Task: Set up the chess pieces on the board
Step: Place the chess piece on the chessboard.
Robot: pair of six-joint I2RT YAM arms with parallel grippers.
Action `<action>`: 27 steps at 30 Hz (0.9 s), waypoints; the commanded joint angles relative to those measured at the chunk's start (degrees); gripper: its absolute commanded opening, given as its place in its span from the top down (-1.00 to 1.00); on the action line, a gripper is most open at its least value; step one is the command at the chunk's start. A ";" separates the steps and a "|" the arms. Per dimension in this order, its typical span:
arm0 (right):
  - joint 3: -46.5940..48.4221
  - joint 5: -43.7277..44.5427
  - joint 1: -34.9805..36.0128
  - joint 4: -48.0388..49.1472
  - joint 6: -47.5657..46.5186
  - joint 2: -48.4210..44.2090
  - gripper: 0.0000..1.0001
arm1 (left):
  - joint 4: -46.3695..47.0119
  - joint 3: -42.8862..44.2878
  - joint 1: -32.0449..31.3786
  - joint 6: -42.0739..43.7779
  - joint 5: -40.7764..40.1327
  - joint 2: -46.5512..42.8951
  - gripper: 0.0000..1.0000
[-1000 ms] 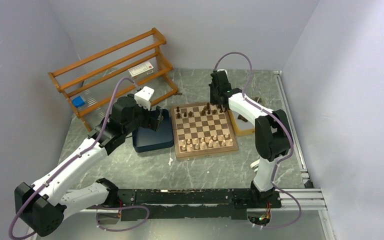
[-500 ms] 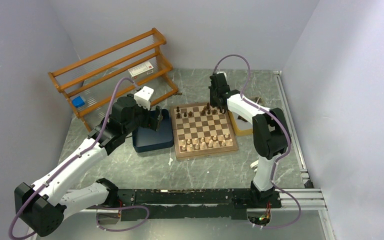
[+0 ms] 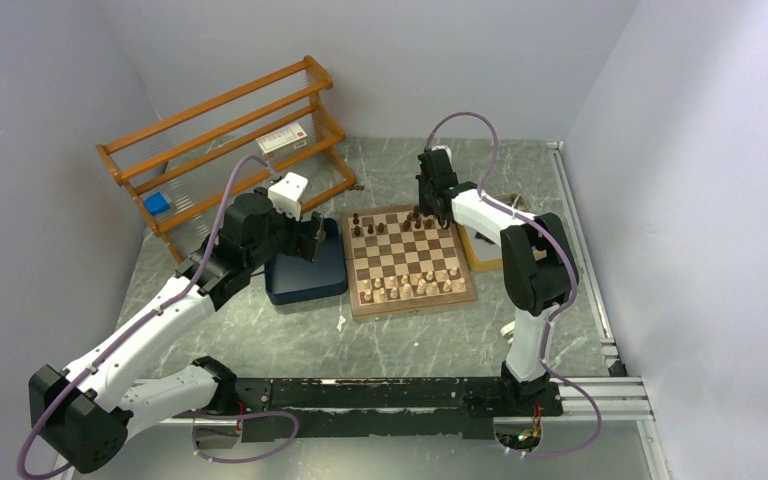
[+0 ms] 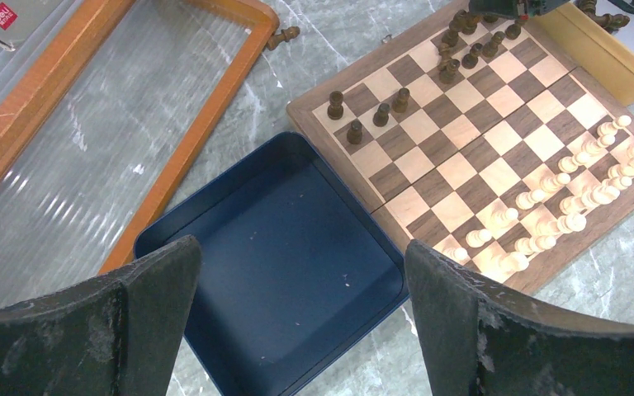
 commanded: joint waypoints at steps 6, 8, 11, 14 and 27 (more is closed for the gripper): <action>0.43 2.16 0.61 -0.26 -1.22 1.90 0.99 | 0.45 0.41 -0.14 0.47 -0.42 -0.95 -0.94; 0.67 2.80 0.92 -0.74 -1.47 1.86 0.94 | 0.45 0.48 -0.12 0.46 -0.35 -0.89 -0.94; 0.94 3.40 1.34 -1.30 -1.60 1.93 0.89 | 0.45 0.48 -0.14 0.46 -0.33 -0.92 -0.94; 1.33 3.42 1.47 -1.59 -1.58 2.02 0.82 | 0.45 0.49 -0.12 0.50 -0.33 -0.96 -0.94; 3.41 3.34 1.52 -2.71 -0.92 1.89 0.69 | 0.45 0.41 -0.13 0.53 -0.01 -1.02 -0.94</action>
